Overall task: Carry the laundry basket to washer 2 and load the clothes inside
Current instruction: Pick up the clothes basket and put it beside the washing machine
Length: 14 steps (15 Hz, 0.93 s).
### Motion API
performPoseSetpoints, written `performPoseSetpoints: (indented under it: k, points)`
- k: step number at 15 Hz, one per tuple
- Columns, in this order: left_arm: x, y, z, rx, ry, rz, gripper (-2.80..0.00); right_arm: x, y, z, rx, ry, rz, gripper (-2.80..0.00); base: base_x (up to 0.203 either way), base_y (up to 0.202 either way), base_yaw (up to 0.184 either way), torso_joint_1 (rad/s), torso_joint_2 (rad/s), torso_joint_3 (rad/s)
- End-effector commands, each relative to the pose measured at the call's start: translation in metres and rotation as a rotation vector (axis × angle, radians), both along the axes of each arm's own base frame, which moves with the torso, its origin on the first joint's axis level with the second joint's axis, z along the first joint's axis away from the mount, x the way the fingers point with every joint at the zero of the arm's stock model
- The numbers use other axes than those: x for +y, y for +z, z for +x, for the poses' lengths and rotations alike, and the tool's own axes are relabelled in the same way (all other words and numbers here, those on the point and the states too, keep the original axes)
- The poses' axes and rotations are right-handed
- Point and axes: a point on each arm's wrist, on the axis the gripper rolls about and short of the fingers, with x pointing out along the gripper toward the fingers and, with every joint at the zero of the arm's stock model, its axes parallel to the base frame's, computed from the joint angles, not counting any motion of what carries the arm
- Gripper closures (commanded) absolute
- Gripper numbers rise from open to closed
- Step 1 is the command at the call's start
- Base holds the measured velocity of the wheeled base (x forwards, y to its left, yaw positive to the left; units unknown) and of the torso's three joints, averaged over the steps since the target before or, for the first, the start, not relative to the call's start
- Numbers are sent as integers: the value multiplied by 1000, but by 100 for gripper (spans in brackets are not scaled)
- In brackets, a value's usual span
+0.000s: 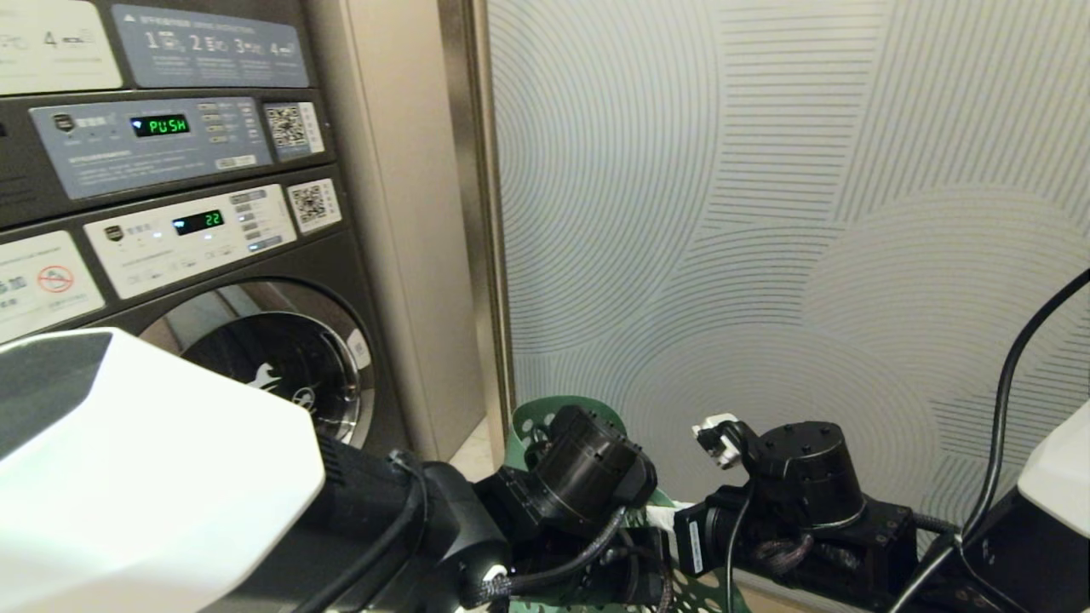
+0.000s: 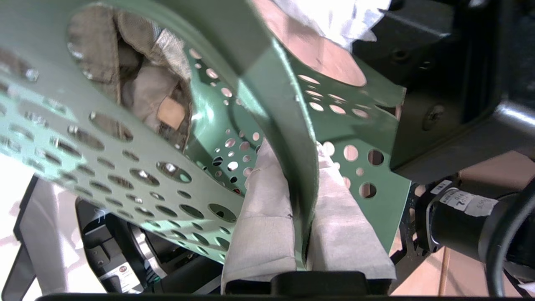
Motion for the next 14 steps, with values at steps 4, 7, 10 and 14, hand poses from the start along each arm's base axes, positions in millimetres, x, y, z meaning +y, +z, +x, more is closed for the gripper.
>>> performPoseSetpoints:
  k: [4, 7, 10, 14]
  points:
    - [2, 2, 2, -2, 11, -7, 0, 1, -3, 2, 2, -4, -3, 0, 2, -7, 174, 1, 0, 2]
    - [3, 1, 3, 1, 14, -2, 0, 3, -1, 5, -14, 0, -1, 0, 0, -8, 176, 2, 2, 2]
    - [3, -2, 4, 6, 18, 4, 0, 5, -2, 9, -21, -1, -1, 0, 0, -9, 173, 2, 1, 1]
    - [4, -2, 6, 7, 23, 3, 0, 6, -2, 11, -21, -1, 0, 0, 0, -7, 178, 1, 3, 4]
